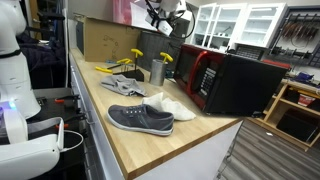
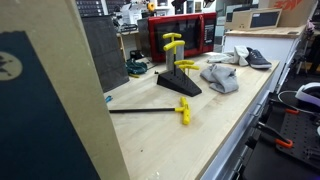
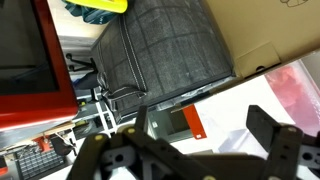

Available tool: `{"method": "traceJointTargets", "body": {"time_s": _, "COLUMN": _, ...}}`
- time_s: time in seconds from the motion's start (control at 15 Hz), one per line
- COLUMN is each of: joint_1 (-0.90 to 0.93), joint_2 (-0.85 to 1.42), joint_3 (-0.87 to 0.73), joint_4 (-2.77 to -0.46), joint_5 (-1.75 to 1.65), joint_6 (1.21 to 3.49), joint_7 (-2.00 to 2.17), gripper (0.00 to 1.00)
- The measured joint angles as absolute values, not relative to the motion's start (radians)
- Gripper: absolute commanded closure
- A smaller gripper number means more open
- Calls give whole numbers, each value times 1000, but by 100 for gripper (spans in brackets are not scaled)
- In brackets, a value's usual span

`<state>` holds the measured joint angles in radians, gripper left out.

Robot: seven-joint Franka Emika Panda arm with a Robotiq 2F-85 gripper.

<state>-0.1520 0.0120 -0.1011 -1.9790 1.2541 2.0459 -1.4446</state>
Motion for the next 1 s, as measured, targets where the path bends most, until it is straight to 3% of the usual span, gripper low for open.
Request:
{"method": "traceJointTargets", "body": {"time_s": 0.47, "joint_1": -92, "joint_2": 78, "joint_3": -69, "joint_4": -1882, "joint_5": 1109, "joint_6": 1916, "joint_7": -1364, "gripper": 0}}
{"method": "traceJointTargets", "body": {"time_s": 1.0, "joint_1": -78, "joint_2": 276, "joint_3": -51, "joint_4": -1534, "joint_5": 842, "joint_6": 1770, "joint_7": -1248, "gripper": 0}}
